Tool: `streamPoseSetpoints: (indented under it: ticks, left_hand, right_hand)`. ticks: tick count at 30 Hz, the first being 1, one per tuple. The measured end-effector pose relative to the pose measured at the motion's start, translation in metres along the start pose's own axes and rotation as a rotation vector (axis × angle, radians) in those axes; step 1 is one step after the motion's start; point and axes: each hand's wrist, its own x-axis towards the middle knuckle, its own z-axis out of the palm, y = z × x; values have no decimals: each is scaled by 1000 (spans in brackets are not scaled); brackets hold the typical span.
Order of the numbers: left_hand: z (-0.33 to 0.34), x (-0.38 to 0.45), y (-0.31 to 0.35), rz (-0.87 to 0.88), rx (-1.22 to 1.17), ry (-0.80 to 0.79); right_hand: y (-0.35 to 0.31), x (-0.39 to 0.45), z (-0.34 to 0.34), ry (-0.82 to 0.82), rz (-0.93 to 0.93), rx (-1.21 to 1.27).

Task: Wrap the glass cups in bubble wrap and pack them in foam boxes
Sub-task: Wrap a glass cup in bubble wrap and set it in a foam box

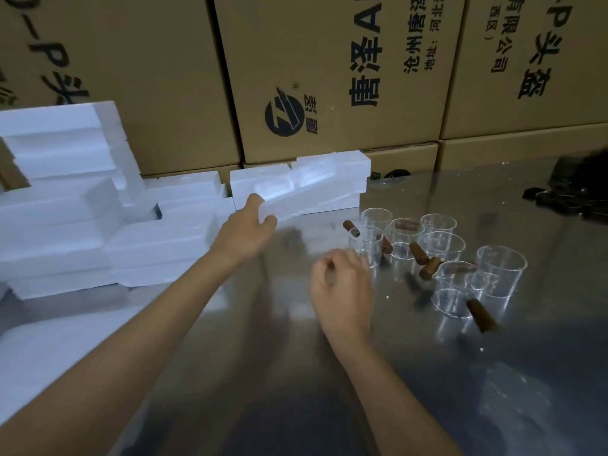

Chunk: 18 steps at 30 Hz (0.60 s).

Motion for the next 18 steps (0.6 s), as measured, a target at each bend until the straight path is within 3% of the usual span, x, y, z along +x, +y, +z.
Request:
streamPoseSetpoints:
  ticks: [2,9,14,18]
  left_hand:
    - [0,-36,-13,-11,0,-49]
    - [1,-123,-55,-135,25,-130]
    - [-5,-152,-59,-45,-84,-57]
    - [-15,-162,-60,-25,-176,-20]
  right_hand:
    - [7,7,-9,59,-52,-113]
    - [21,13,-26,155,105,-143]
    - [24,17,-24,-78,215,-312]
    - [22,16,-23,-83,150,-356]
